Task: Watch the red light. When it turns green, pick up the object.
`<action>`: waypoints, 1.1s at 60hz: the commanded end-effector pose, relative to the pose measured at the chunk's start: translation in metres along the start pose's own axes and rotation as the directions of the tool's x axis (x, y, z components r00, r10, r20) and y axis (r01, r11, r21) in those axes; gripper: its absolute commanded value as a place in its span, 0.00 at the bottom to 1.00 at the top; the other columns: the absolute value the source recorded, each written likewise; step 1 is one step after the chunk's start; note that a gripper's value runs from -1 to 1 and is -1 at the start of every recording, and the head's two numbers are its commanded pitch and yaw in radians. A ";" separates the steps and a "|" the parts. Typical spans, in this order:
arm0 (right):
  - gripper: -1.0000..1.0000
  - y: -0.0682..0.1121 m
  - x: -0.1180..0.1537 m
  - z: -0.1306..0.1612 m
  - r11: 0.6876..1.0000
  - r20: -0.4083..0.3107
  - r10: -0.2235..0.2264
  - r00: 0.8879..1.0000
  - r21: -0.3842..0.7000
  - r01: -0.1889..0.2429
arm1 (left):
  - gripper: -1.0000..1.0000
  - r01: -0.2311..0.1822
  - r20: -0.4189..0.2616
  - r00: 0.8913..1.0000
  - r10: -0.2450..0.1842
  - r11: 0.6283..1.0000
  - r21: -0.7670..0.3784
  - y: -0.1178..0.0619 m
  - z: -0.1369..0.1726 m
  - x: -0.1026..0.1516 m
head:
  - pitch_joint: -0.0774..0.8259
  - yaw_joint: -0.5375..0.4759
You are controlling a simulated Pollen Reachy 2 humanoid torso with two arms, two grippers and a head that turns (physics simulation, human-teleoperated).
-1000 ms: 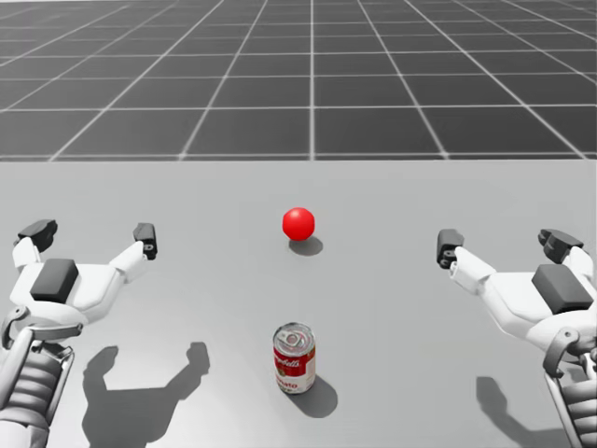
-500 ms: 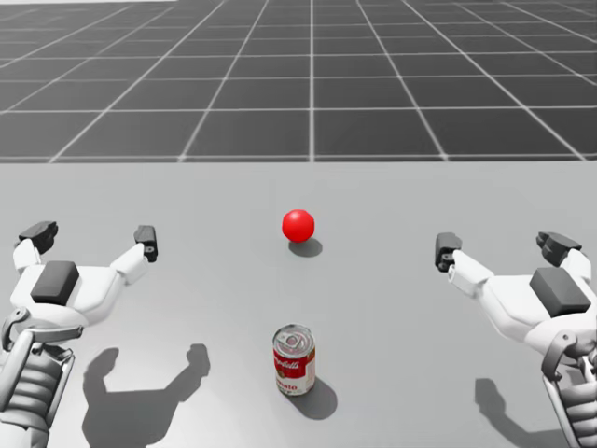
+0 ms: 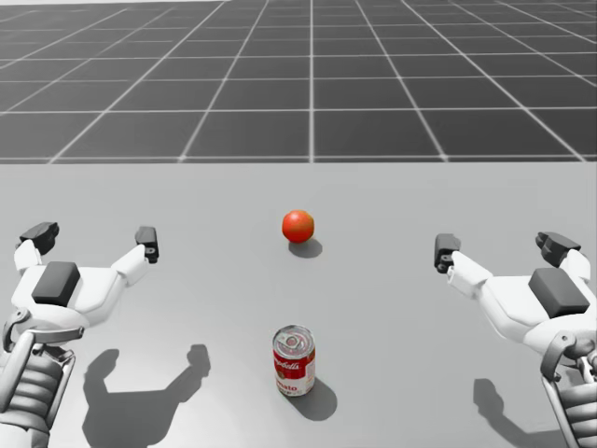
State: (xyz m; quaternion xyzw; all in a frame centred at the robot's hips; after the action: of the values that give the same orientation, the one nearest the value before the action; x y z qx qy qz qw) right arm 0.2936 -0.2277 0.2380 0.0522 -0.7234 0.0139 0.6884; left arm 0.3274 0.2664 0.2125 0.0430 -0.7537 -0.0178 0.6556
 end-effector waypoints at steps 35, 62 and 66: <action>0.00 0.001 0.001 0.002 1.000 0.008 -0.008 1.000 0.004 0.008 | 0.00 0.007 -0.002 1.000 -0.007 1.000 -0.004 -0.001 0.000 -0.002 | 0.75 0.56; 0.00 0.002 0.000 0.001 1.000 0.006 -0.003 1.000 0.004 0.003 | 0.00 0.021 -0.002 1.000 -0.021 1.000 -0.023 -0.005 0.001 -0.002 | 0.88 0.58; 0.00 0.002 0.000 0.001 1.000 0.005 -0.003 1.000 0.002 0.003 | 0.00 0.020 -0.005 1.000 -0.020 0.999 -0.025 -0.006 0.001 -0.003 | 0.88 0.58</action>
State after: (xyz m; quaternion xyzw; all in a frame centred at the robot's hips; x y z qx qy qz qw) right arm 0.2924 -0.2281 0.2393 0.0501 -0.7261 0.0180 0.6855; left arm 0.3271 0.2623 0.2100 0.0434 -0.7523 -0.0314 0.6567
